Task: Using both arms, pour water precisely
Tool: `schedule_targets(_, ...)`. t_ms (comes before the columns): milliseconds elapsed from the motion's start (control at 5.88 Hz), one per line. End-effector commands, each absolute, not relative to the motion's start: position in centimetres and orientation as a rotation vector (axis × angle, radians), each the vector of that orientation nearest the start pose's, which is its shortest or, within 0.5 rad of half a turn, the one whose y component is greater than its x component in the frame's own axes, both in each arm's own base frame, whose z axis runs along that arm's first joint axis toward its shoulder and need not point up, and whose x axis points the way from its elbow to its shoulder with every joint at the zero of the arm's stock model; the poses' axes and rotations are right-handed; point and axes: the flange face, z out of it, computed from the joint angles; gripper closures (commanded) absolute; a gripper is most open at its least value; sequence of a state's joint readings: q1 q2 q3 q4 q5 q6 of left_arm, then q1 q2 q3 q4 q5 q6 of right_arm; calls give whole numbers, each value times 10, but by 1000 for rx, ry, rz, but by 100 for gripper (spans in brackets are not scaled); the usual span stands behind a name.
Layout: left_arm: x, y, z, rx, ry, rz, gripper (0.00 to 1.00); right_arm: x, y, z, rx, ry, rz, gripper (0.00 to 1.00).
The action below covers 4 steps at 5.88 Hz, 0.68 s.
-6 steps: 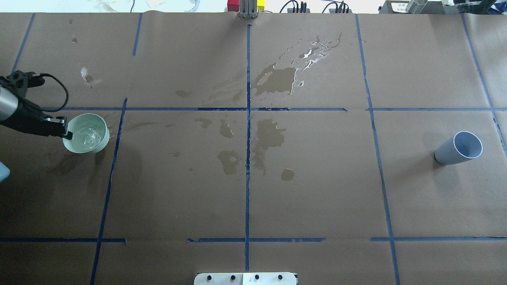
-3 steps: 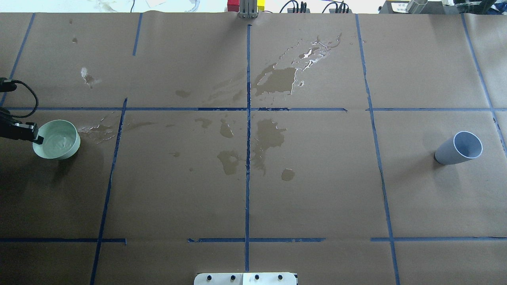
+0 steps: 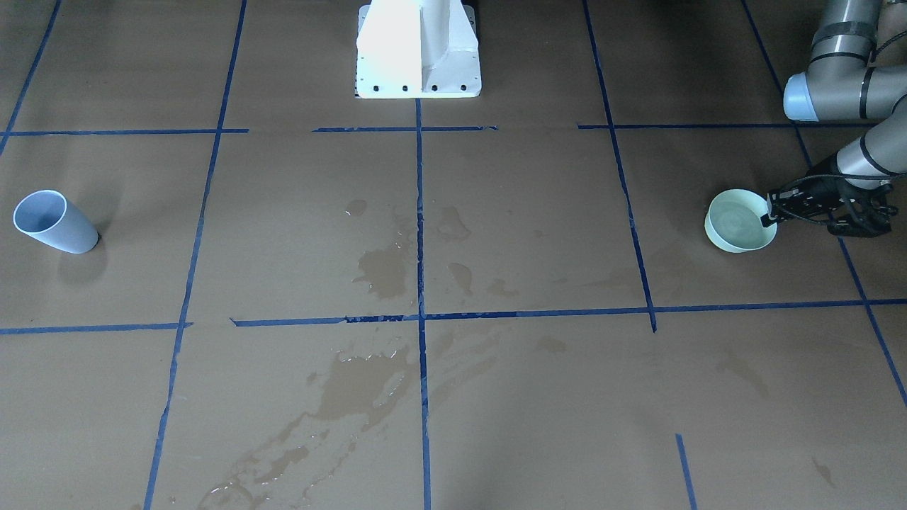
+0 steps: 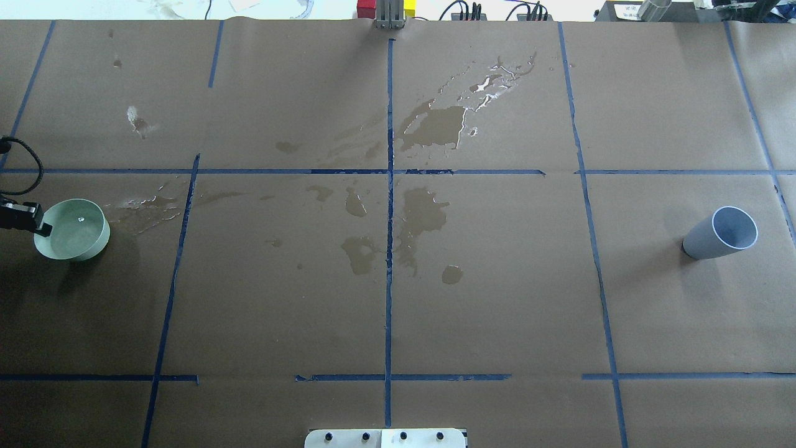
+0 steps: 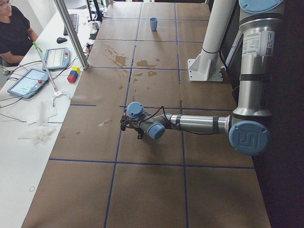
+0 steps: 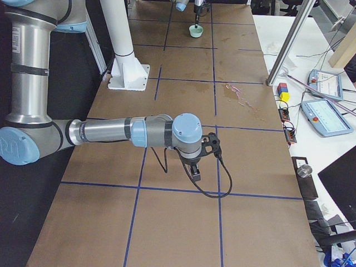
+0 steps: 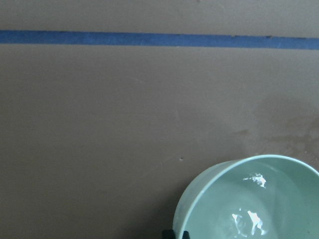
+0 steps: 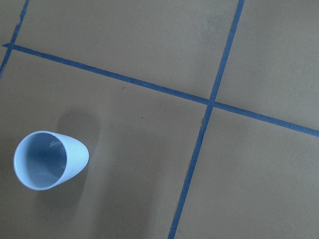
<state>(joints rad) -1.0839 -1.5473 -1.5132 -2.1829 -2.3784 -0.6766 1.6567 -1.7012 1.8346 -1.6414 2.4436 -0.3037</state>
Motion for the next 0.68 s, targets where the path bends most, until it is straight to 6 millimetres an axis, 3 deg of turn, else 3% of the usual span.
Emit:
schedule_targets(0,179,-470,635,-20,926,46,91,94,-430,589,227,-847,-231,0)
schedule_targets(170,179,-470,639,-25,921,44,68,94,-431,589,229,-846,-232,0)
schedule_targets(340,179,-471,639,-25,918,42,30,94,-431,589,228,-848,-233,0)
schedule_targets(511,166,-476,635,-8,922,16,0,94,-431,589,228,-848,-230,0)
